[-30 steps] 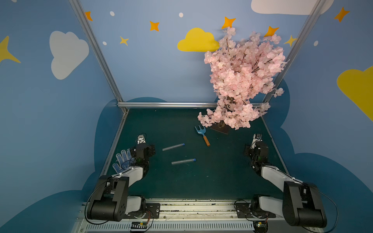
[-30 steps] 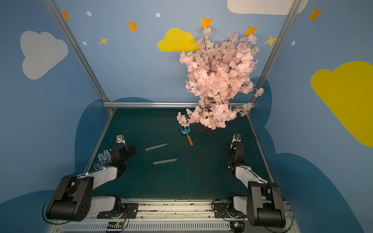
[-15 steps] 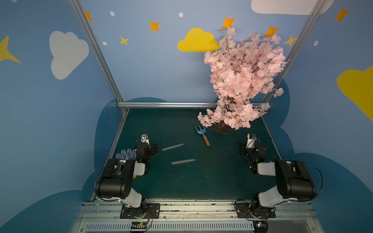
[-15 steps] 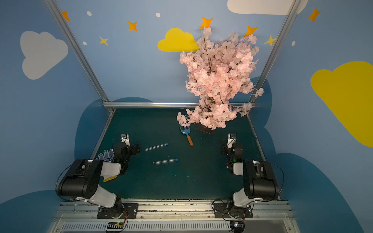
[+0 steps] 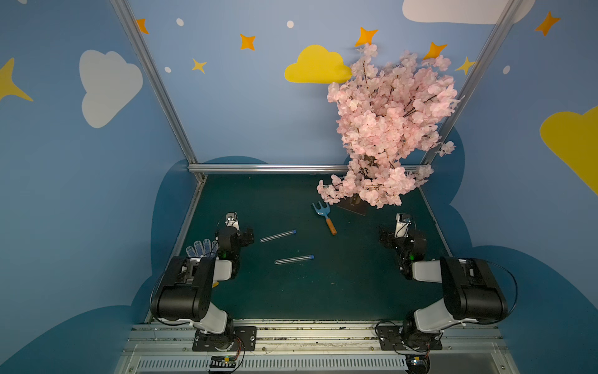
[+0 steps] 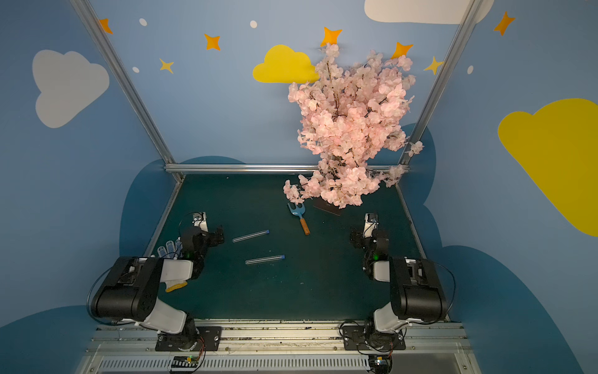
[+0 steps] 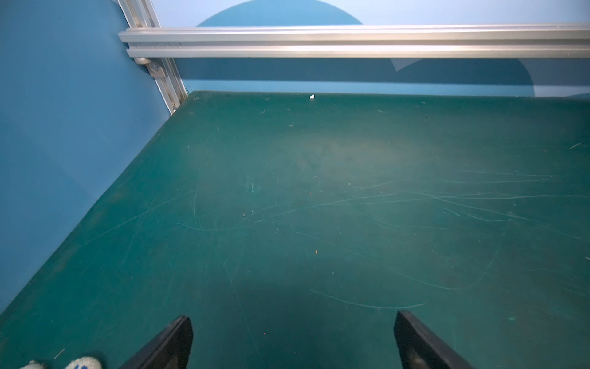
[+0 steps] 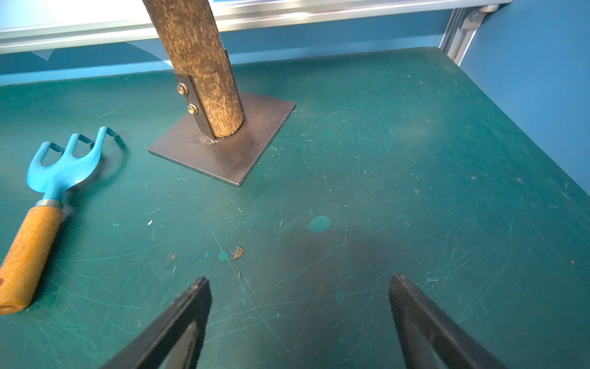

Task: Insert stoppers into test tubes
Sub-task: Reset both arms

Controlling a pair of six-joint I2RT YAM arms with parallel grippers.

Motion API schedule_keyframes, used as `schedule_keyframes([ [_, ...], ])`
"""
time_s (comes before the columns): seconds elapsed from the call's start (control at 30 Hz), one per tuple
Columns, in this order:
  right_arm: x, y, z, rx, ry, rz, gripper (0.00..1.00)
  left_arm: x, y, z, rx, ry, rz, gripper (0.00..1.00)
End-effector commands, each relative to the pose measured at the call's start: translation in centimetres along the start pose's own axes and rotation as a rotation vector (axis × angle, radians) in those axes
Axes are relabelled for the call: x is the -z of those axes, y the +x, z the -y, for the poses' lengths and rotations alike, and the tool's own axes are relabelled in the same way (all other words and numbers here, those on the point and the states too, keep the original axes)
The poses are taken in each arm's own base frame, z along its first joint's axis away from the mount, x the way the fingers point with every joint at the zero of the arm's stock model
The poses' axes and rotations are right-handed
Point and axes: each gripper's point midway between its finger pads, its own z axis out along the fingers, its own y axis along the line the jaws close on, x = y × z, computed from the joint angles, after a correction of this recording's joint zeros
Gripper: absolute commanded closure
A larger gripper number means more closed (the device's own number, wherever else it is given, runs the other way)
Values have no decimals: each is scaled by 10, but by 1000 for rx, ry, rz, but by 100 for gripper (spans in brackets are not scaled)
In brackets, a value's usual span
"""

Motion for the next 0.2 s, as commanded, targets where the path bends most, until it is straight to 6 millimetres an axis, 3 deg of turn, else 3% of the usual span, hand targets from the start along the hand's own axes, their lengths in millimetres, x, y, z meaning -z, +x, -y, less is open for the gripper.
schedule_keyframes([
  [0.0, -2, -12, -1, 16, 6, 27, 12, -3, -4, 1, -1, 7, -1, 0],
  [0.17, -4, -12, -5, 47, 20, 18, 11, 0, -5, 1, -3, 9, 13, 0],
])
